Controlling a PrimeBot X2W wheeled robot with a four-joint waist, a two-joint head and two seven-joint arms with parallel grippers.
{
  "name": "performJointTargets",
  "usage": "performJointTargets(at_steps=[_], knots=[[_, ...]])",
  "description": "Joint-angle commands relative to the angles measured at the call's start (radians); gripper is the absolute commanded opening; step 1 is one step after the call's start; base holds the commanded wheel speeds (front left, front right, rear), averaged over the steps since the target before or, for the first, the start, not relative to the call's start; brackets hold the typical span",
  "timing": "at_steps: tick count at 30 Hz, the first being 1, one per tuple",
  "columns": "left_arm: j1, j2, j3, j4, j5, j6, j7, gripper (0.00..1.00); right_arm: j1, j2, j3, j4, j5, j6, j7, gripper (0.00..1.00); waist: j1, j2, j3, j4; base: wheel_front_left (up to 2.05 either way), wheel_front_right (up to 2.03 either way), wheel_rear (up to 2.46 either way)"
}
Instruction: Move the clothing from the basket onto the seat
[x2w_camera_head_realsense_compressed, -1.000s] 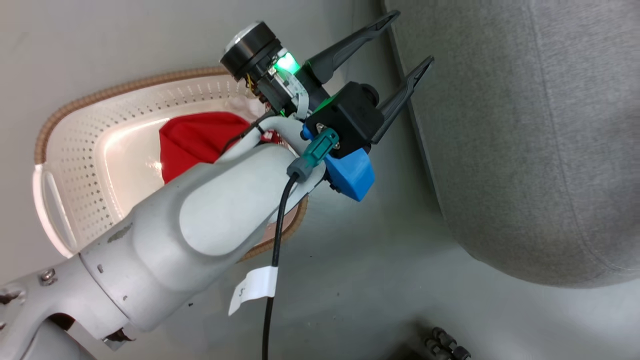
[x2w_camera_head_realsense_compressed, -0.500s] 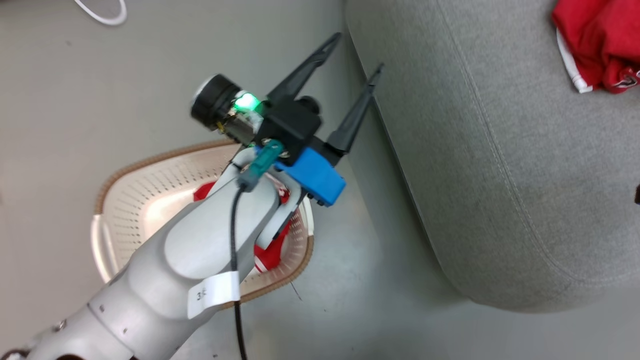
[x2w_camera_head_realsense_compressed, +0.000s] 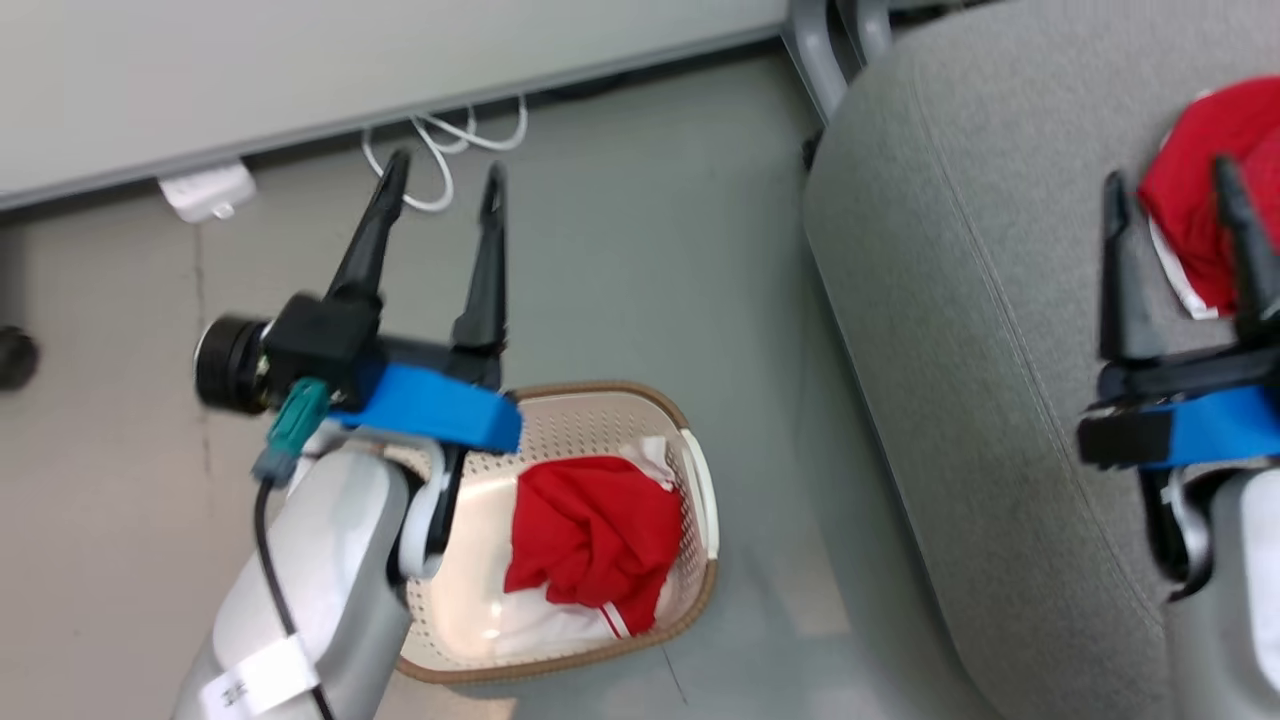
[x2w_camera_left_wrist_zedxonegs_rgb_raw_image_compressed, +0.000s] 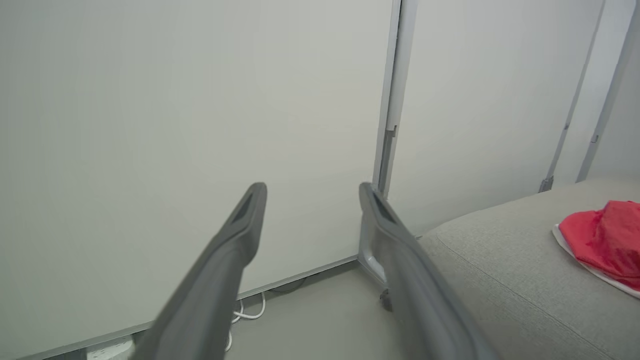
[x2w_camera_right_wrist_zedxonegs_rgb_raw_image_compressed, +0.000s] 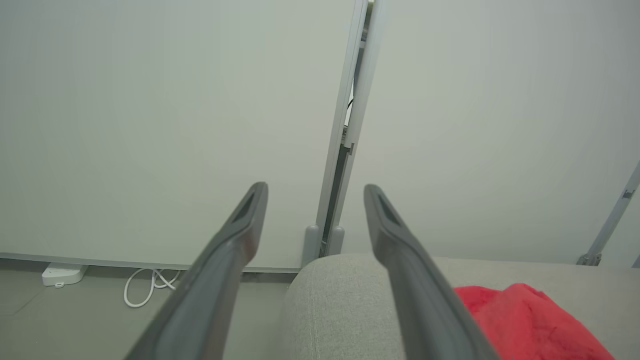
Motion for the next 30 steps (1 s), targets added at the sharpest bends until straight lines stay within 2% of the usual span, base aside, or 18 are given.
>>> performJointTargets(at_steps=[1, 10, 17, 23, 30], knots=[[0.050, -0.010, 0.043, -0.007, 0.019, -0.013, -0.004, 1.00, 0.032, 0.007, 0.022, -0.001, 0.005, 0.000, -0.001, 1.00, 0.0001, 0.0000, -0.064, 0.047, 0.00, 0.00, 0.00], [0.251, -0.061, 0.248, -0.023, 0.120, -0.091, -0.004, 1.00, 0.148, 0.052, 0.110, 0.032, 0.028, 0.000, -0.001, 1.00, 0.0001, 0.0000, -0.170, 0.080, 0.00, 0.00, 0.00], [0.370, -0.093, 0.352, -0.005, 0.167, -0.150, -0.004, 1.00, 0.247, 0.078, 0.106, 0.061, 0.047, 0.000, -0.001, 1.00, 0.0001, 0.0000, -0.238, 0.090, 0.00, 0.00, 0.00], [0.440, -0.116, 0.400, 0.007, 0.197, -0.185, -0.004, 1.00, 0.313, 0.093, 0.086, 0.082, 0.054, 0.000, -0.001, 1.00, 0.0001, 0.0000, -0.278, 0.098, 0.00, 0.00, 0.00], [0.476, -0.131, 0.412, 0.022, 0.217, -0.210, -0.004, 1.00, 0.360, 0.106, 0.069, 0.098, 0.063, 0.000, -0.001, 1.00, 0.0001, 0.0000, -0.294, 0.112, 0.00, 0.00, 0.00]])
